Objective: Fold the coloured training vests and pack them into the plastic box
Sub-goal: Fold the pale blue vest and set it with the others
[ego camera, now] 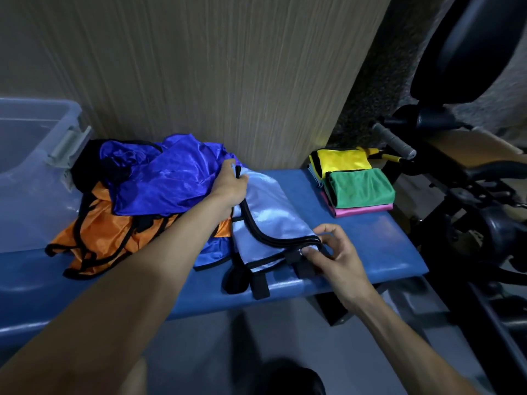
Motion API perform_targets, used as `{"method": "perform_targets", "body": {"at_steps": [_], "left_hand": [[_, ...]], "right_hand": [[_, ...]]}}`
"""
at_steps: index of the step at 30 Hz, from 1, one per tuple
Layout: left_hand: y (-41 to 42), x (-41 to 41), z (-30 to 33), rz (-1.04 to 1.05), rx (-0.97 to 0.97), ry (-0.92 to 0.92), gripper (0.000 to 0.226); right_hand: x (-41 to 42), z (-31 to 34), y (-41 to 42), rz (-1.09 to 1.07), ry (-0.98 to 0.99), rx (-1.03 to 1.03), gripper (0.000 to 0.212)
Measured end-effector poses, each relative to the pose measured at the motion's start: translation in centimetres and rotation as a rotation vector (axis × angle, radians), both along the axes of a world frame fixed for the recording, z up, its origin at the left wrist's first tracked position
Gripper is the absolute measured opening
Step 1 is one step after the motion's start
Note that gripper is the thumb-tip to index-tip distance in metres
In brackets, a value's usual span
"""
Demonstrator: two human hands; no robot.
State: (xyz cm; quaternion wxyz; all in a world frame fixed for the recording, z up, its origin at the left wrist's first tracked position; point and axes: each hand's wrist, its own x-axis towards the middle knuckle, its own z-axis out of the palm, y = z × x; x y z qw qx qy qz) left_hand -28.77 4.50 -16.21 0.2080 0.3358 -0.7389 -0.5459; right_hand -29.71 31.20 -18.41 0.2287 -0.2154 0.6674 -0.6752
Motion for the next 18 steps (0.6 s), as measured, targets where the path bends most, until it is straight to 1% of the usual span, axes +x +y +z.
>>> {"method": "perform_targets", "body": {"at_steps": [3,4,6,7,8,10,11,12,13,14,15,16,17,18], "left_hand": [[0.3,0.9,0.2,-0.222,0.006,-0.119,0.088],[0.6,1.3,0.5,-0.283,-0.037,-0.152,0.098],[1.1,2.1,1.2,-0.351,-0.228,-0.212,0.106],[1.3,2.5,1.5,-0.348,-0.336,-0.227,0.106],[1.6,2.9,1.8,-0.338,-0.456,-0.245,0.106],[2.2,3.9,2.0,-0.314,-0.811,-0.302,0.1],[2.5,4.4,2.0,-0.312,-0.984,-0.285,0.091],[2.7,4.8,2.1,-0.352,-1.103,-0.21,0.077],[2.9,5.3,2.2,-0.45,-1.125,-0.116,0.059],[3.0,5.8,2.3,-0.587,-1.055,-0.05,0.043],[3.3,6.3,2.2,-0.721,-0.966,-0.042,0.033],[3.6,6.8,1.9,-0.822,-0.911,-0.082,0.031],[3.9,7.1,1.5,-0.882,-0.915,-0.131,0.032],[4.2,7.4,1.2,-0.904,-0.965,-0.168,0.034]], "right_hand": [[-0.2,0.1,0.1,-0.001,-0.027,0.058,0.032],[-0.3,0.3,0.3,0.012,-0.036,0.072,0.033],[-0.4,0.8,0.7,0.029,-0.013,0.122,0.038],[-0.4,1.0,1.1,0.036,0.059,0.167,0.044],[-0.4,1.1,1.5,0.046,0.195,0.23,0.051],[-0.2,1.4,2.3,0.12,0.581,0.417,0.062],[-0.1,1.5,2.7,0.176,0.746,0.5,0.064],[0.1,1.8,3.0,0.232,0.855,0.549,0.064],[0.2,2.1,3.3,0.29,0.913,0.56,0.063],[0.4,2.3,3.5,0.347,0.96,0.561,0.063],[0.6,2.3,3.6,0.392,1.017,0.58,0.063],[0.9,2.1,3.6,0.417,1.093,0.626,0.064],[1.1,1.7,3.6,0.426,1.173,0.687,0.066],[1.3,1.3,3.4,0.425,1.246,0.752,0.068]]}}
